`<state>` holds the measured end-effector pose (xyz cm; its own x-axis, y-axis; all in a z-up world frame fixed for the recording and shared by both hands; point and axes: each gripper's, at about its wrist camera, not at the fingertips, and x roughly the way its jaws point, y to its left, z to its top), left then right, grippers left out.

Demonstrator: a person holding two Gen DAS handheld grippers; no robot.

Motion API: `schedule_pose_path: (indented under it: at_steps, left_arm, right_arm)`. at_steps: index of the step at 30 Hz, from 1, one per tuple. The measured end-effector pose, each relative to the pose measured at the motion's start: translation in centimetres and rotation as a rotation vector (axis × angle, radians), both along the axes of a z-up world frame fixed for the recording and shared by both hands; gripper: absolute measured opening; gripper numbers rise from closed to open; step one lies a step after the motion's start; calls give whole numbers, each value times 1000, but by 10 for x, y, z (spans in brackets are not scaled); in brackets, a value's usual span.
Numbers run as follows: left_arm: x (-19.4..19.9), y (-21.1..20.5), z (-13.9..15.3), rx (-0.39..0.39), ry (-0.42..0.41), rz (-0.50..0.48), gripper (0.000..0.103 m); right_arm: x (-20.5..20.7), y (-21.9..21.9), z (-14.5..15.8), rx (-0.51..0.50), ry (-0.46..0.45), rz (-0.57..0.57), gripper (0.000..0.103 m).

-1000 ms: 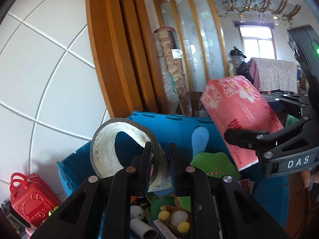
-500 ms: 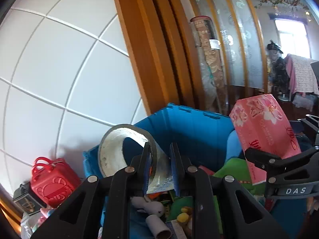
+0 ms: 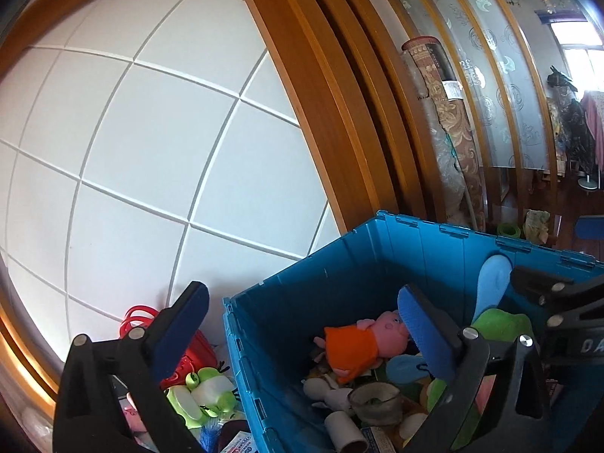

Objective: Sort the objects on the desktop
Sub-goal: 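Open the right tool to drop the tissue pack into the blue bin, then move both tools back down toward the items on the table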

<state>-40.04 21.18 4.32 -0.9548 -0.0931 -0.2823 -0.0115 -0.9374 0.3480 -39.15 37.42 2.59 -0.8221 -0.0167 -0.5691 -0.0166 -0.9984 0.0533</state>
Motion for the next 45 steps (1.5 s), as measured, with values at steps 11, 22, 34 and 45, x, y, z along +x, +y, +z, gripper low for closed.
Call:
schedule_pose_path:
  at_steps: [11, 22, 34, 45]
  left_arm:
    - [27, -15, -4, 16, 17, 3, 102]
    - [59, -38, -17, 32, 16, 43, 102]
    - [89, -100, -42, 85, -6, 108, 102]
    - [112, -213, -82, 110, -59, 180, 102]
  right_arm:
    - [34, -2, 7, -24, 41, 9, 102]
    - [74, -10, -8, -66, 48, 36, 102]
    - [102, -47, -5, -61, 94, 65, 102]
    - [101, -148, -9, -45, 76, 153, 102]
